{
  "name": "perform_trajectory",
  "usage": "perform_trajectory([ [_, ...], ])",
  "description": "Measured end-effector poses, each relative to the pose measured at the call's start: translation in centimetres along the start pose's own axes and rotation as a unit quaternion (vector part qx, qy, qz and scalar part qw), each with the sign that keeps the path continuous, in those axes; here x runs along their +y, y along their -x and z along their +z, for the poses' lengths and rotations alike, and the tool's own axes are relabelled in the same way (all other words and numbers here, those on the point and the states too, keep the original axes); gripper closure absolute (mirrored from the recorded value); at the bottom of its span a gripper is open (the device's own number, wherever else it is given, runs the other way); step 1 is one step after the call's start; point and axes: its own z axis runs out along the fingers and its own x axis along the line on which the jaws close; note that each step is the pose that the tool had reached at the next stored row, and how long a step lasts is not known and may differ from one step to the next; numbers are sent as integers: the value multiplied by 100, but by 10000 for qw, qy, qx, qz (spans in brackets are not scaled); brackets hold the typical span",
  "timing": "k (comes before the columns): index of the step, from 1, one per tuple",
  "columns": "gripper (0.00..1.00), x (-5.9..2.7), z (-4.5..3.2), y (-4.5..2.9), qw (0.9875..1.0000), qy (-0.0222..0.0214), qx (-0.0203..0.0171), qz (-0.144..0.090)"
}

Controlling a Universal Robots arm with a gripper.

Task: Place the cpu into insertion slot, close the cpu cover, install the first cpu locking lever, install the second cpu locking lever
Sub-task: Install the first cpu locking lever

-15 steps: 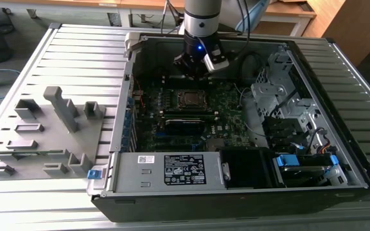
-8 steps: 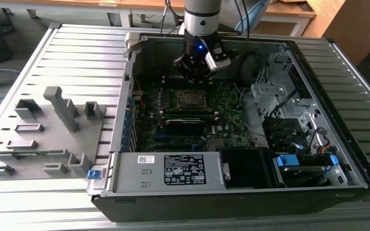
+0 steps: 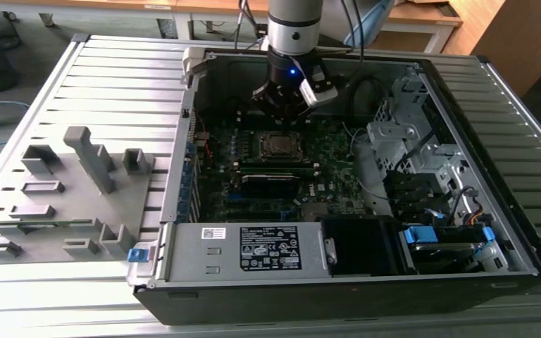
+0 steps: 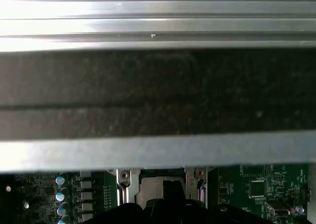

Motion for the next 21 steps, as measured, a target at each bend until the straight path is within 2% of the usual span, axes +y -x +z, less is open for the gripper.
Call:
perform_trajectory([
  [7,89,-110,5,-15,10000,2,-2,-39],
  [14,89,-144,-6,-14,10000,9,-1,-38],
  [19,89,-149,-48,-10,10000,53,-1,-36],
  [21,89,-159,-52,-10,9999,111,1,-32],
])
